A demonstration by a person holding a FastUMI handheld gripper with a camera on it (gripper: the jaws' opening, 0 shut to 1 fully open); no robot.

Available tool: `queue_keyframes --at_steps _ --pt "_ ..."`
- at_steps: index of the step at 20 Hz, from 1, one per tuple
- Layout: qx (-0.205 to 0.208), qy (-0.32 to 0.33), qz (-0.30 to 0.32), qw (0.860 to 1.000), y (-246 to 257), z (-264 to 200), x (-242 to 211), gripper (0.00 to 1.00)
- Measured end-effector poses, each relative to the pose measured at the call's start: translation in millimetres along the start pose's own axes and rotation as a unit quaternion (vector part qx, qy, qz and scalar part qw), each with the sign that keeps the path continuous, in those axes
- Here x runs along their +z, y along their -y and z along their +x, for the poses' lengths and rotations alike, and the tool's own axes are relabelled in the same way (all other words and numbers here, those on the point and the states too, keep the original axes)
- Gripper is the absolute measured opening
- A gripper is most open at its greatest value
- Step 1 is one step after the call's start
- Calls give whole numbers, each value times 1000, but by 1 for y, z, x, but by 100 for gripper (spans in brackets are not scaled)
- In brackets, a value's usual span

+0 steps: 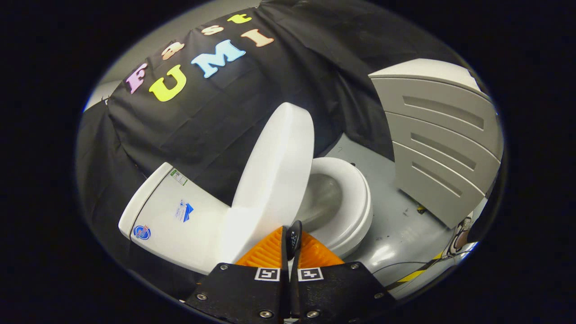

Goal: Open the toilet lid.

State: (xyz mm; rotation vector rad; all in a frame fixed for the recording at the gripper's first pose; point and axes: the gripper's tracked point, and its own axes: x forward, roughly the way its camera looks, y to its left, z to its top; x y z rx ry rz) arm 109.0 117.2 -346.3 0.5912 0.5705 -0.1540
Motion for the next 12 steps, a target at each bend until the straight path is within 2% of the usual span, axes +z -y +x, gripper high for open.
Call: queue_keyframes --at_steps 6,12 --pt "-24 4 -4 1000 -10 -5 2 0" --pt "-46 11 -63 997 -32 -14 11 0"
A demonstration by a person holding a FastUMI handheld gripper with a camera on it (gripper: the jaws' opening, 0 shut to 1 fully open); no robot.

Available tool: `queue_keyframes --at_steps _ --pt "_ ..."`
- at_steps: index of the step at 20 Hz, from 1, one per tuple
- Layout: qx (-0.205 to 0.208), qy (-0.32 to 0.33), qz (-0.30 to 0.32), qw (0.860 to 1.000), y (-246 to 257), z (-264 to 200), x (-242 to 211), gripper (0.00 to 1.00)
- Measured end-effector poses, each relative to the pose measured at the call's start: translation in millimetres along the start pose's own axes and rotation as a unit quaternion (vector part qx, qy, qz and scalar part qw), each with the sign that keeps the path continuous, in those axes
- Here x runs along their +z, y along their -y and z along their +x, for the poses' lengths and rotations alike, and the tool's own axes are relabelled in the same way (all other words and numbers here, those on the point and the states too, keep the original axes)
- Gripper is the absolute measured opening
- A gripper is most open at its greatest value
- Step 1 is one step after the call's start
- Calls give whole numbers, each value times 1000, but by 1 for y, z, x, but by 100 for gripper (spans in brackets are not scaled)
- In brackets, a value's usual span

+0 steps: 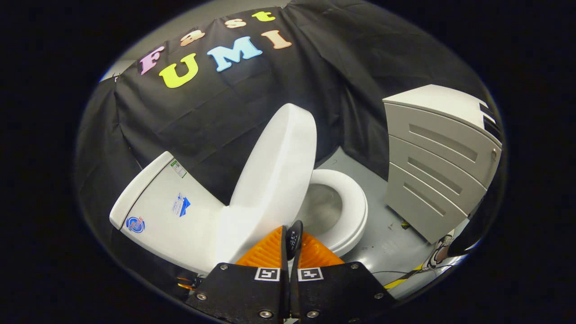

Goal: Open the toilet lid.

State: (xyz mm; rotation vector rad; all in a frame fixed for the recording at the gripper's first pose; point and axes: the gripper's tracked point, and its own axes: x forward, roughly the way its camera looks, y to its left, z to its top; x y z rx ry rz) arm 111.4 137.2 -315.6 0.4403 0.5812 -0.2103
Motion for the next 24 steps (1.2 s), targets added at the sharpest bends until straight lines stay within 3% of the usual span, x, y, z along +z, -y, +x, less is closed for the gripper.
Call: queue_keyframes --at_steps 14,24 --pt "-35 29 -100 994 -48 -23 17 0" --pt "-55 52 -196 978 -91 -37 24 0"
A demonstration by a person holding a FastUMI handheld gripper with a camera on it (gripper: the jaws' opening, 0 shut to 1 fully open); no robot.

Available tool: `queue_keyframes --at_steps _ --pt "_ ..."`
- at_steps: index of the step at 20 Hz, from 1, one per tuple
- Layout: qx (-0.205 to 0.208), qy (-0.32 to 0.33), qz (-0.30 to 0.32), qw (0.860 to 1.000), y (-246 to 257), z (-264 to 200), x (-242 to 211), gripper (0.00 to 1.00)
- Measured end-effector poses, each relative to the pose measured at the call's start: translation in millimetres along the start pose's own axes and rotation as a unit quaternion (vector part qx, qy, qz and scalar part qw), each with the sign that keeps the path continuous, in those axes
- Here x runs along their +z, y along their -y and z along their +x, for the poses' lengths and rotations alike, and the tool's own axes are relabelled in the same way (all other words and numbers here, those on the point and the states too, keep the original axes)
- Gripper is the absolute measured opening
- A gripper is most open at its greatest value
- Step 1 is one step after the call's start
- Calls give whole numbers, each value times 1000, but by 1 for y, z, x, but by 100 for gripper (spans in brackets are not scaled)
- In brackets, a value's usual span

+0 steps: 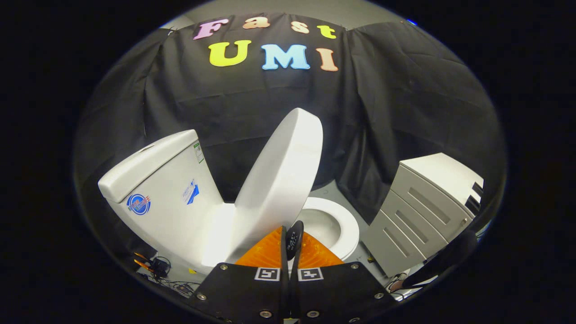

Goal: Open the toilet lid.

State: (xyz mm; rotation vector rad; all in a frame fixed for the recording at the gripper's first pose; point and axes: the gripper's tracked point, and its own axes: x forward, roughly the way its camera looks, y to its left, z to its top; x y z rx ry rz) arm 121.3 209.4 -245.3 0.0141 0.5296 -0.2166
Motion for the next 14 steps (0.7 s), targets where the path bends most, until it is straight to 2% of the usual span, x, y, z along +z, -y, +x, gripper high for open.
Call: queue_keyframes --at_steps 14 --pt "3 52 -115 992 -77 -26 35 0"
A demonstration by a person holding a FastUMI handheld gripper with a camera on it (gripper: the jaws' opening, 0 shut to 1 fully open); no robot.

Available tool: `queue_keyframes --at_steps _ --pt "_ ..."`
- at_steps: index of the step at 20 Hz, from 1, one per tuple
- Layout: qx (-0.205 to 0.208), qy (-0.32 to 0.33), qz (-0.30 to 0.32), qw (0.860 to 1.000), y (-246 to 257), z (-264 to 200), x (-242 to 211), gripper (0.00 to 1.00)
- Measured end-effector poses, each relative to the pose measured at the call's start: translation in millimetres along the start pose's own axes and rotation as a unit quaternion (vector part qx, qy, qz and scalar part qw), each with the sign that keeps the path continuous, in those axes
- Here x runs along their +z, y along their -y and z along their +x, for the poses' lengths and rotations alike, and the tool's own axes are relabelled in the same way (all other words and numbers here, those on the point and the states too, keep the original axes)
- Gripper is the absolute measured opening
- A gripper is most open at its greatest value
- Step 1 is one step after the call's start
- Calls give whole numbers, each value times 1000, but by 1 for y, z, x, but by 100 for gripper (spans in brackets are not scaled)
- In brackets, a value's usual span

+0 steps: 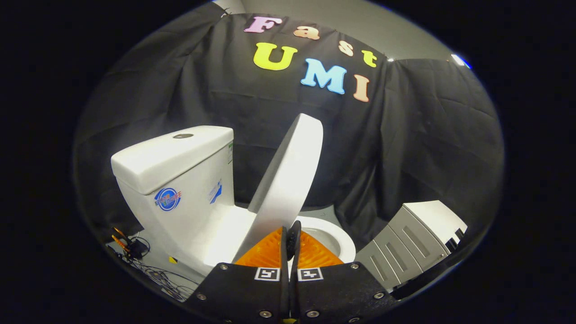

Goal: Open the toilet lid.

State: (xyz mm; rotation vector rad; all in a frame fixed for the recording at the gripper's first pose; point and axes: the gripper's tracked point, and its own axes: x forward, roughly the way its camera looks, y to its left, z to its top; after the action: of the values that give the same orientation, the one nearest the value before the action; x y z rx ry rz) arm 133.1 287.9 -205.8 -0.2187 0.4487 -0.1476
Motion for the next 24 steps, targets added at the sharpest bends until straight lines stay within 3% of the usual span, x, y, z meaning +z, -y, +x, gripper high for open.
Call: queue_keyframes --at_steps 7,13,24 --pt "16 18 -30 999 -36 -6 18 0" --pt "24 34 -95 995 -65 -12 24 0" --pt "72 55 -113 990 -111 -17 36 0"
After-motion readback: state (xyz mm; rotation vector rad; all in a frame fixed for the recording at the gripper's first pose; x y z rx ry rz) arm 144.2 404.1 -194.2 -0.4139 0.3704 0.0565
